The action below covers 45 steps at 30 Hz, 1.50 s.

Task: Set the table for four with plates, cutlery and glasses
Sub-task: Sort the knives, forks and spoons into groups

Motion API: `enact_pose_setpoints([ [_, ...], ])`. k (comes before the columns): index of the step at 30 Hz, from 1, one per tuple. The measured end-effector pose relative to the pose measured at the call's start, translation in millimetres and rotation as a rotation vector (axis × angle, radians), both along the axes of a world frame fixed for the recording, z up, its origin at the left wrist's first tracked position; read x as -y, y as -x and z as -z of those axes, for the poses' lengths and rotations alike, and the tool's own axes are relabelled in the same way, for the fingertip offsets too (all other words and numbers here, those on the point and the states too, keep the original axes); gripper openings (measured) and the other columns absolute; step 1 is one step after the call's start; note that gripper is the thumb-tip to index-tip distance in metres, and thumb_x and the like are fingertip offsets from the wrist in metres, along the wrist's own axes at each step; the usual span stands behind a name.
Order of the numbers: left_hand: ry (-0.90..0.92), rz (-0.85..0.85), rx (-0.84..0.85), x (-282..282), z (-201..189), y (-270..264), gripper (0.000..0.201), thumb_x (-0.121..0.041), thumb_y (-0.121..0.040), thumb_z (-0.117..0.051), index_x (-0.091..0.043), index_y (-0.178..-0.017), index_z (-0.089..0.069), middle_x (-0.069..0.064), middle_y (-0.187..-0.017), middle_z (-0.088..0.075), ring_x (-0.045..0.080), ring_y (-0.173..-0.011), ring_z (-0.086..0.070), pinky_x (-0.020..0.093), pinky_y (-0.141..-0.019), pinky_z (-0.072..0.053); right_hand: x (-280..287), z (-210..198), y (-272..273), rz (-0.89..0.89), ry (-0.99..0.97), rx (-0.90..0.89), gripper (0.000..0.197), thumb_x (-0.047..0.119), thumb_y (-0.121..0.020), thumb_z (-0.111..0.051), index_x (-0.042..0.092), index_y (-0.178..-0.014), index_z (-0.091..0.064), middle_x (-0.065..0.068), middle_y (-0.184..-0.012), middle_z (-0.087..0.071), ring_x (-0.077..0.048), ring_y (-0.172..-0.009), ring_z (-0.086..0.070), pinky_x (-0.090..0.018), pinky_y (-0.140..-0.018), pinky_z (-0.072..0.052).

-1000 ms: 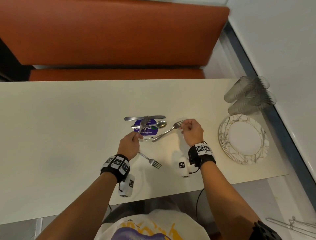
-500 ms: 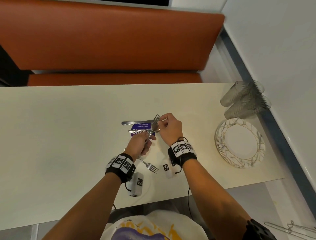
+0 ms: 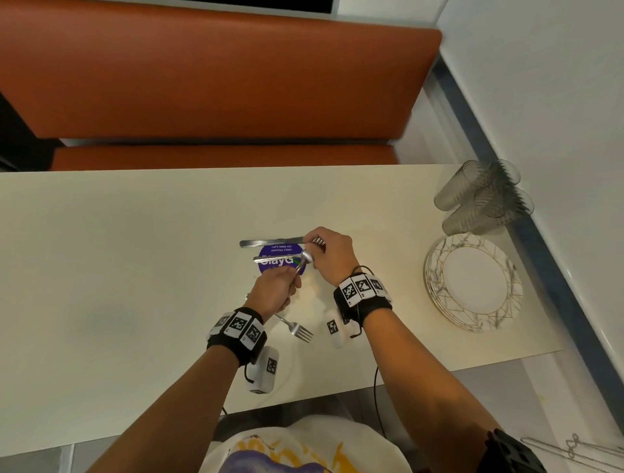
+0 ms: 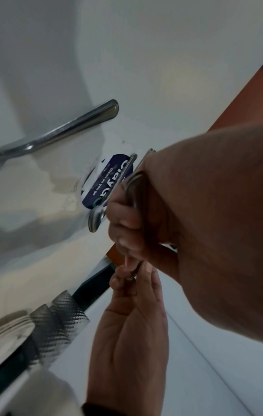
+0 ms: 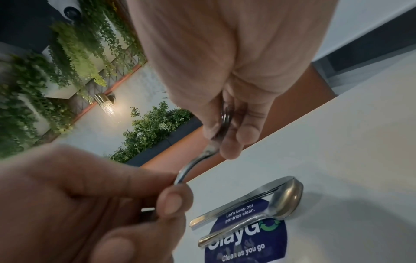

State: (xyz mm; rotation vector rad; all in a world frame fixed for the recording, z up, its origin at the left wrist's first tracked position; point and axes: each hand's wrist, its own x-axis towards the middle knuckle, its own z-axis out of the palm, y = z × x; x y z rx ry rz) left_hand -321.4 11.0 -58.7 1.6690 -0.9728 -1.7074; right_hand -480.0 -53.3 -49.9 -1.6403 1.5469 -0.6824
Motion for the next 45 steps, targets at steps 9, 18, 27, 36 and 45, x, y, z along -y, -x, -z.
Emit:
enact_pose_setpoints([
  [9, 0.266, 0.125, 0.417, -17.5, 19.6, -9.6, 0.031, -0.034, -0.106, -0.045, -0.026, -0.083, -0.063, -0.004, -0.076, -0.066, 0.018, -0.070, -0.060, 0.031, -0.063, -0.044, -5.5, 0.8, -7.9, 0.082, -0.039, 0.035, 0.003, 0.019, -0.097, -0.063, 0.022, -0.097, -0.063, -0.005, -0.095, -0.070, -0.025, -0.088, -0.071, -0.013, -0.054, -0.050],
  [18, 0.160, 0.134, 0.647, -36.6, 36.3, -51.5, 0.030, -0.030, -0.107, -0.040, -0.018, -0.096, -0.065, 0.000, -0.087, -0.069, 0.018, -0.075, -0.058, 0.027, -0.059, -0.035, -64.3, 40.5, -4.6, -0.049, -0.338, -0.309, 0.021, 0.037, -0.092, -0.065, 0.020, -0.102, -0.066, 0.000, -0.099, -0.069, -0.018, -0.090, -0.065, -0.029, -0.079, -0.052],
  [27, 0.118, 0.086, 0.573, -51.3, 48.5, -69.7, 0.028, -0.025, -0.109, -0.039, -0.021, -0.100, -0.066, -0.008, -0.096, -0.070, 0.018, -0.082, -0.060, 0.031, -0.071, -0.039, -115.3, 62.5, -23.2, -0.075, -0.450, -0.538, 0.047, 0.041, -0.082, -0.075, 0.014, -0.115, -0.055, -0.008, -0.115, -0.057, -0.025, -0.101, -0.060, -0.035, -0.083, -0.052],
  [36, 0.203, 0.098, 0.548, -37.3, 40.9, -76.2, 0.030, -0.023, -0.107, -0.043, -0.021, -0.093, -0.069, -0.001, -0.092, -0.069, 0.020, -0.081, -0.061, 0.033, -0.073, -0.044, -107.2, 40.7, -25.3, -0.063, -0.337, -0.447, 0.005, 0.018, -0.090, -0.069, 0.017, -0.094, -0.071, -0.004, -0.097, -0.071, -0.022, -0.088, -0.065, -0.024, -0.071, -0.045],
  [45, 0.154, 0.226, 0.341, -27.4, 19.9, -58.7, 0.029, -0.022, -0.107, -0.044, -0.020, -0.092, -0.069, 0.002, -0.079, -0.076, 0.016, -0.064, -0.070, 0.025, -0.059, -0.048, -68.0, -10.8, -39.6, -0.138, -0.059, -0.252, 0.011, 0.013, -0.093, -0.067, 0.015, -0.099, -0.075, -0.001, -0.098, -0.074, -0.009, -0.084, -0.061, -0.016, -0.078, -0.043],
])
